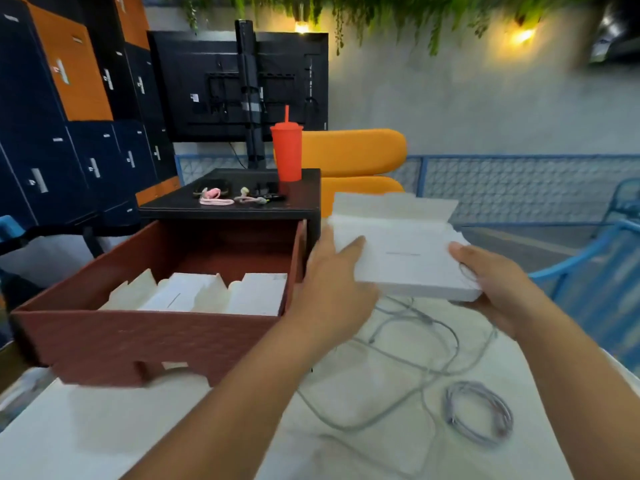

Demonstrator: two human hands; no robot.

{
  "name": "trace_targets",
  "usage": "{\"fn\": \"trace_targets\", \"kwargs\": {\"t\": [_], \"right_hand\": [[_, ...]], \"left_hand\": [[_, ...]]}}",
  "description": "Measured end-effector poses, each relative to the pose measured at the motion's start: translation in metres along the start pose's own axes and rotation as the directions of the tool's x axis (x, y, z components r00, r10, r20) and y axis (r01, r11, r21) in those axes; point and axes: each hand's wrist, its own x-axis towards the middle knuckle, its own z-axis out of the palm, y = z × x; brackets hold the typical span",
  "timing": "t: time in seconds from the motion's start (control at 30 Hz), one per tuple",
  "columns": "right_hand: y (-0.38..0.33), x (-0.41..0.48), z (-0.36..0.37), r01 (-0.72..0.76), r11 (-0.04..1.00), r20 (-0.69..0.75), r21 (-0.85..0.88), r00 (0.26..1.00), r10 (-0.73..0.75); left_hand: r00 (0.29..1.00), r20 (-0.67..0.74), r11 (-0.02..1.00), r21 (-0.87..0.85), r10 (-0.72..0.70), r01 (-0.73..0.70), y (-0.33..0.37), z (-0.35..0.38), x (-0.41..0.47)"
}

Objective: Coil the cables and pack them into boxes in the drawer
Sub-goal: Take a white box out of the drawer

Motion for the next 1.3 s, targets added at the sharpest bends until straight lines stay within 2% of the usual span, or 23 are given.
{"fn": "trace_targets", "kwargs": {"t": [0.1, 0.2, 0.37, 0.5, 0.57, 0.67, 0.77, 0.8, 0.9, 0.93, 1.0, 1.07, 1.2, 1.3], "right_hand": [[0.026, -0.013, -0.005, -0.131, 0.990, -0.048, -0.045, 0.990, 0.129], [0.048, -0.021, -0.007, -0.212, 0.959, -0.079, -0.190, 0.977, 0.200], [0.072, -0.024, 0.001, -0.198, 0.867, -0.119, -0.458, 0.980, 0.161], [0.086, -0.021, 0.006, -0.217, 0.769, -0.155, -0.601, 0.976, 0.155], [0.089, -0.021, 0.006, -0.206, 0.700, -0.152, -0.684, 0.978, 0.140], [0.085, -0.022, 0.005, -0.188, 0.651, -0.163, -0.736, 0.982, 0.100], [0.069, -0.017, 0.009, -0.145, 0.572, -0.132, -0.807, 0.989, 0.064], [0.061, -0.015, 0.012, -0.114, 0.565, -0.120, -0.817, 0.992, 0.026], [0.034, -0.009, 0.033, 0.039, 0.647, -0.064, -0.762, 0.989, -0.136], [0.025, -0.004, 0.043, 0.099, 0.654, -0.023, -0.750, 0.984, -0.176], [0.011, 0.011, 0.068, 0.186, 0.656, 0.053, -0.732, 0.975, -0.217], [0.001, 0.032, 0.095, 0.239, 0.657, 0.107, -0.715, 0.966, -0.235], [-0.013, 0.072, 0.146, 0.309, 0.714, 0.167, -0.629, 0.950, -0.265], [-0.017, 0.105, 0.176, 0.344, 0.728, 0.203, -0.593, 0.939, -0.278]], "left_hand": [[0.986, 0.086, 0.979, -0.137, -0.141, 0.151, -0.010, 0.029, -0.019], [0.955, 0.180, 0.939, -0.210, -0.237, 0.273, -0.026, 0.049, -0.039], [0.924, 0.242, 0.929, -0.153, -0.297, 0.338, -0.043, 0.059, -0.062], [0.906, 0.272, 0.918, -0.141, -0.323, 0.370, -0.048, 0.062, -0.068], [0.900, 0.285, 0.917, -0.131, -0.329, 0.377, -0.049, 0.062, -0.069], [0.903, 0.289, 0.920, -0.135, -0.319, 0.368, -0.048, 0.057, -0.069], [0.925, 0.280, 0.942, -0.143, -0.257, 0.305, -0.041, 0.037, -0.068], [0.937, 0.278, 0.949, -0.170, -0.211, 0.264, -0.038, 0.026, -0.067], [0.974, 0.216, 0.928, -0.345, -0.069, 0.142, -0.029, -0.018, -0.063], [0.987, 0.153, 0.939, -0.331, -0.047, 0.096, -0.030, -0.034, -0.061], [1.000, 0.005, 0.982, -0.189, -0.016, 0.017, -0.040, -0.062, -0.056], [0.998, -0.068, 1.000, -0.030, -0.006, 0.004, -0.054, -0.085, -0.053], [0.997, 0.042, 0.969, 0.241, -0.068, 0.056, -0.091, -0.110, -0.058], [0.990, 0.077, 0.934, 0.348, -0.121, 0.087, -0.113, -0.119, -0.067]]}}
